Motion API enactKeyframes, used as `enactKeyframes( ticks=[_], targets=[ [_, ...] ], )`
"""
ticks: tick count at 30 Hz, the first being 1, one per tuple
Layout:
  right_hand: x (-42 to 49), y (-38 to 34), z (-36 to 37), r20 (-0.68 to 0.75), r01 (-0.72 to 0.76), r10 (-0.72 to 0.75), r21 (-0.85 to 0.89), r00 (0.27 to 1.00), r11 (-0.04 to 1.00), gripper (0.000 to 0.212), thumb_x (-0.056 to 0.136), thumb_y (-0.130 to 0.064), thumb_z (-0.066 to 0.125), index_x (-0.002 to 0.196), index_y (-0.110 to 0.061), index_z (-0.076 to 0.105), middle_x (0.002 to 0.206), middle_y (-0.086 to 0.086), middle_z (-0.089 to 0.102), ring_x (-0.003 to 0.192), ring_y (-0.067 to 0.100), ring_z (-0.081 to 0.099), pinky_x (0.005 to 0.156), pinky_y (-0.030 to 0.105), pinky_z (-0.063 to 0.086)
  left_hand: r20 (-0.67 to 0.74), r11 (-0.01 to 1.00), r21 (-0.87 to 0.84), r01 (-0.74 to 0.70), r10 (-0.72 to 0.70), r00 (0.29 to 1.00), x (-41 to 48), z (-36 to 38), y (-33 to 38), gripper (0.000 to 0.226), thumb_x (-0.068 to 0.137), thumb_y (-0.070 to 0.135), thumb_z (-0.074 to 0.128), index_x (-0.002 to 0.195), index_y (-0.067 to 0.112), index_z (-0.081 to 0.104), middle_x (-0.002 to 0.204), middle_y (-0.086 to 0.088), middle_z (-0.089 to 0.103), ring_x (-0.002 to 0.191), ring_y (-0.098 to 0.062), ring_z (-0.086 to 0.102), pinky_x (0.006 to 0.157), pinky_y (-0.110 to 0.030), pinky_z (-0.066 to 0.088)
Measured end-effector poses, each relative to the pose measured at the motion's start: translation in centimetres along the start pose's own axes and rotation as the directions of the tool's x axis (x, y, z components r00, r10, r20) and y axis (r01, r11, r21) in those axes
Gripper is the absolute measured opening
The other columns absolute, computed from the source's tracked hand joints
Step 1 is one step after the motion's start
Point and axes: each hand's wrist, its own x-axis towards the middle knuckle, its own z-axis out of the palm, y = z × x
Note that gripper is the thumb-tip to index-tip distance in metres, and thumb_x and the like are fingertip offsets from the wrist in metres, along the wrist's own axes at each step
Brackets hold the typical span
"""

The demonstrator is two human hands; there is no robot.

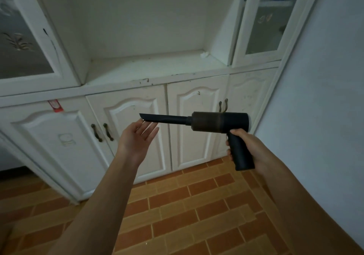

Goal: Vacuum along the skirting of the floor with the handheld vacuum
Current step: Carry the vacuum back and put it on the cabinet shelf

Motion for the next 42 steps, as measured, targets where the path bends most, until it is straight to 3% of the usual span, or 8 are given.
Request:
enactKeyframes(
  ticks=[8, 11, 14, 19, 24, 30, 35, 42],
  targets=[
    [-0.2, -3.4, 3.8, 0.092, 0.171, -0.165, -0.063, 0.982, 0.983, 0.031, 0.085, -0.029, 0.065, 0.100, -0.003, 0.064, 0.085, 0.013, 0.068, 0.067, 0.021, 0.064, 0.058, 0.032, 0.053, -0.020, 0.985, -0.046, -0.167, 0.167, 0.986, -1.6, 0.7, 4.7, 0.025, 0.097, 0.003, 0.032, 0.108, 0.001, 0.055, 0.113, -0.015, 0.062, 0.104, -0.029, 0.062, 0.093, -0.039, 0.048],
    [-0.5, -4.7, 4.8, 0.136, 0.214, -0.203, -0.065, 0.970, 0.975, 0.034, 0.083, -0.031, 0.067, 0.103, -0.003, 0.064, 0.086, 0.013, 0.069, 0.067, 0.021, 0.065, 0.059, 0.033, 0.053, -0.033, 0.975, -0.070, -0.210, 0.208, 0.978, -2.1, 0.8, 5.9, 0.032, 0.098, 0.005, 0.031, 0.125, -0.001, 0.047, 0.121, -0.015, 0.059, 0.109, -0.030, 0.060, 0.092, -0.039, 0.047],
    [-0.8, -6.2, 5.3, 0.168, 0.257, -0.241, -0.084, 0.956, 0.963, 0.036, 0.083, -0.032, 0.067, 0.104, -0.003, 0.064, 0.087, 0.013, 0.069, 0.068, 0.021, 0.066, 0.061, 0.033, 0.054, -0.040, 0.964, -0.096, -0.250, 0.247, 0.968, -2.8, 1.5, 6.7, 0.032, 0.099, 0.006, 0.028, 0.127, 0.001, 0.043, 0.122, -0.016, 0.056, 0.118, -0.034, 0.054, 0.096, -0.041, 0.045],
    [-1.2, -9.2, 5.9, 0.186, 0.329, -0.305, -0.116, 0.934, 0.937, 0.036, 0.084, -0.032, 0.066, 0.104, -0.003, 0.063, 0.089, 0.013, 0.070, 0.069, 0.022, 0.066, 0.060, 0.032, 0.054, -0.027, 0.951, -0.081, -0.299, 0.297, 0.954, -3.2, 3.7, 8.4, 0.019, 0.097, 0.002, 0.035, 0.101, 0.004, 0.053, 0.133, -0.021, 0.051, 0.116, -0.036, 0.056, 0.105, -0.043, 0.042],
    [-1.5, -12.3, 6.4, 0.196, 0.359, -0.335, -0.103, 0.921, 0.928, 0.032, 0.084, -0.032, 0.065, 0.101, -0.006, 0.061, 0.091, 0.014, 0.070, 0.072, 0.023, 0.067, 0.060, 0.032, 0.054, 0.008, 0.940, -0.086, -0.330, 0.332, 0.943, -3.1, 6.4, 10.2, 0.041, 0.099, 0.006, 0.036, 0.140, 0.000, 0.035, 0.138, -0.020, 0.046, 0.124, -0.035, 0.050, 0.108, -0.043, 0.039],
    [-1.1, -15.0, 6.9, 0.222, 0.364, -0.334, -0.108, 0.916, 0.925, 0.031, 0.085, -0.028, 0.064, 0.106, -0.005, 0.058, 0.092, 0.014, 0.065, 0.077, 0.023, 0.063, 0.063, 0.034, 0.054, 0.077, 0.925, -0.051, -0.376, 0.379, 0.922, -2.2, 8.8, 12.0, 0.043, 0.099, 0.003, 0.034, 0.142, 0.005, 0.033, 0.127, -0.017, 0.050, 0.112, -0.031, 0.056, 0.099, -0.039, 0.045],
    [-0.3, -16.7, 8.1, 0.185, 0.426, -0.406, -0.083, 0.895, 0.901, 0.032, 0.083, -0.027, 0.067, 0.104, -0.003, 0.059, 0.085, 0.013, 0.065, 0.074, 0.021, 0.064, 0.061, 0.033, 0.056, 0.108, 0.918, 0.003, -0.398, 0.395, 0.912, -1.1, 9.8, 13.8, 0.015, 0.100, 0.008, 0.039, 0.095, 0.006, 0.052, 0.117, -0.014, 0.058, 0.104, -0.026, 0.062, 0.095, -0.036, 0.047],
    [2.9, -20.1, 11.1, 0.109, 0.550, -0.541, -0.081, 0.834, 0.831, 0.030, 0.082, -0.028, 0.069, 0.097, -0.004, 0.061, 0.086, 0.014, 0.069, 0.071, 0.021, 0.067, 0.059, 0.027, 0.058, 0.130, 0.883, -0.011, -0.469, 0.466, 0.875, 3.2, 11.8, 17.3, 0.019, 0.100, 0.007, 0.040, 0.087, 0.007, 0.053, 0.102, -0.011, 0.062, 0.098, -0.024, 0.064, 0.092, -0.034, 0.051]
  ],
)
